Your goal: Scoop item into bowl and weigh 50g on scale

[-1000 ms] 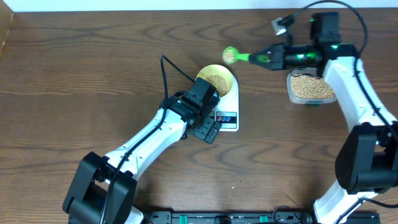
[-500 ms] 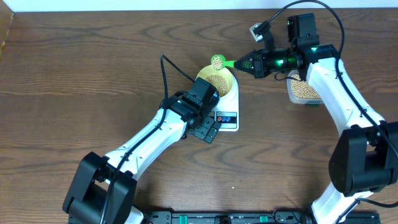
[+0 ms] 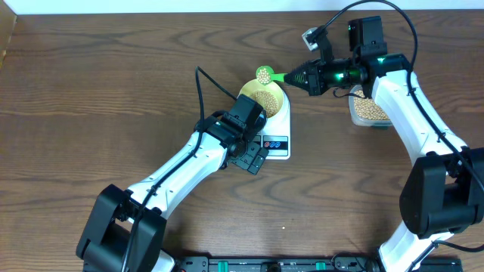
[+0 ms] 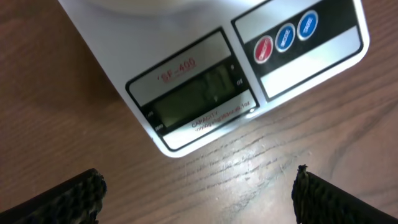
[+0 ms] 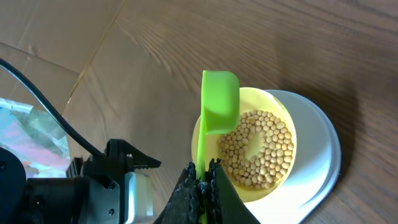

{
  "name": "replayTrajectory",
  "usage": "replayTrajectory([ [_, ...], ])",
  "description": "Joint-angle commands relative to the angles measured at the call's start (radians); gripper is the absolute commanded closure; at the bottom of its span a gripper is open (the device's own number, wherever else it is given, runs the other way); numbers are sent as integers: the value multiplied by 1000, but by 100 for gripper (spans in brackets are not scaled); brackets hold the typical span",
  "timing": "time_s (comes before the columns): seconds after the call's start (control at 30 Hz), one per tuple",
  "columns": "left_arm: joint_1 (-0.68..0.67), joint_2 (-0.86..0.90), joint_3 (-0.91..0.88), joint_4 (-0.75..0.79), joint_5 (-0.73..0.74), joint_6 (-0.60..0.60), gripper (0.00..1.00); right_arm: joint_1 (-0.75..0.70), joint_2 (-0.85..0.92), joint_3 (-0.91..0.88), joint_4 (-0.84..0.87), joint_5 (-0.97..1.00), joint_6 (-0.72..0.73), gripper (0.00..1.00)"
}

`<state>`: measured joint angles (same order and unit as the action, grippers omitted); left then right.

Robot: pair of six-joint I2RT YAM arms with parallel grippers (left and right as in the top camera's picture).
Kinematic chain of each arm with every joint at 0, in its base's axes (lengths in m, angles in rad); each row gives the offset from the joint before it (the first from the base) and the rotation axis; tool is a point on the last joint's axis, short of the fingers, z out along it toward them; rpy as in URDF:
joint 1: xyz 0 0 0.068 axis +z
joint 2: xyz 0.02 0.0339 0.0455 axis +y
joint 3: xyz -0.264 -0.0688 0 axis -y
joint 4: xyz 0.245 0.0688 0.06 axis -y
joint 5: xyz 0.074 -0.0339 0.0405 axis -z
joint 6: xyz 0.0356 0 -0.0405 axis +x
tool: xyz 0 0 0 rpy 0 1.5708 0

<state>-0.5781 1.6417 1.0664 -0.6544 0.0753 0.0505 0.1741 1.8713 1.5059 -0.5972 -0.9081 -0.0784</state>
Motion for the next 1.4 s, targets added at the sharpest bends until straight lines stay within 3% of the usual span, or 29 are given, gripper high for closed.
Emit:
replayTrajectory([
  [0.0, -2, -15, 2, -17, -9, 9, 2, 5, 12, 3, 3, 5, -35, 99],
  [0.63, -31, -44, 2, -77, -9, 28, 2, 47, 12, 3, -5, 109, -127, 99],
  [0.9, -51, -44, 2, -81, -10, 43, 2, 61, 6, 7, -47, 117, -229, 99],
  [1.37, -51, -44, 2, -80, -10, 43, 2, 98, -160, 19, -113, 330, -376, 99],
])
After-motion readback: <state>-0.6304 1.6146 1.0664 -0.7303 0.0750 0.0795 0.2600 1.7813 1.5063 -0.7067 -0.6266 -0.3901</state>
